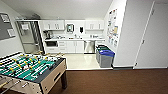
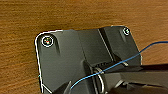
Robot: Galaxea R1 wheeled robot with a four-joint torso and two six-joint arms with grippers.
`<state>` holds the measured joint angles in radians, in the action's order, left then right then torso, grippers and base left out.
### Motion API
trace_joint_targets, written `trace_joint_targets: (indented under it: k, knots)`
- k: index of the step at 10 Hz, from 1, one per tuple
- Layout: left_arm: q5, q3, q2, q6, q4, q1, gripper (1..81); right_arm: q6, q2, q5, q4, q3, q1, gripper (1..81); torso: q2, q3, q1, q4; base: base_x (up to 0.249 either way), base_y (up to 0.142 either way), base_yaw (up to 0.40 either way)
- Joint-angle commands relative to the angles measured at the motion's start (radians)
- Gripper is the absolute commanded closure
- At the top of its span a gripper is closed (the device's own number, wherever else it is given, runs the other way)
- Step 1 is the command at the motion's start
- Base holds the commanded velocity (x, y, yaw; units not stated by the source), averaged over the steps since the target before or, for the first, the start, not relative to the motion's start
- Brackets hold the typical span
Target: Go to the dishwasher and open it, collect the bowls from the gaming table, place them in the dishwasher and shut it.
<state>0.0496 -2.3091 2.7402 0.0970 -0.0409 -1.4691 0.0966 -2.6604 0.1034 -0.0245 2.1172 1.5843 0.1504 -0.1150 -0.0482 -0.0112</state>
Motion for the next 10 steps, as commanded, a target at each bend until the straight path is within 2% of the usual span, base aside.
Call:
trace_joint_targets:
  k: [1,10]
  knots:
    - [-0.039,0.01,-0.014,-0.002,-0.004,0.071,1.0,0.006,-0.002,-0.045,-0.005,0.015,-0.055,1.0,0.0,0.0,0.0,0.0,0.132,0.0,0.0]
    - [-0.039,0.007,-0.006,-0.002,-0.002,0.071,1.0,0.009,-0.034,-0.037,-0.003,0.05,-0.062,1.0,0.0,0.0,-0.001,0.0,0.135,0.0,0.0]
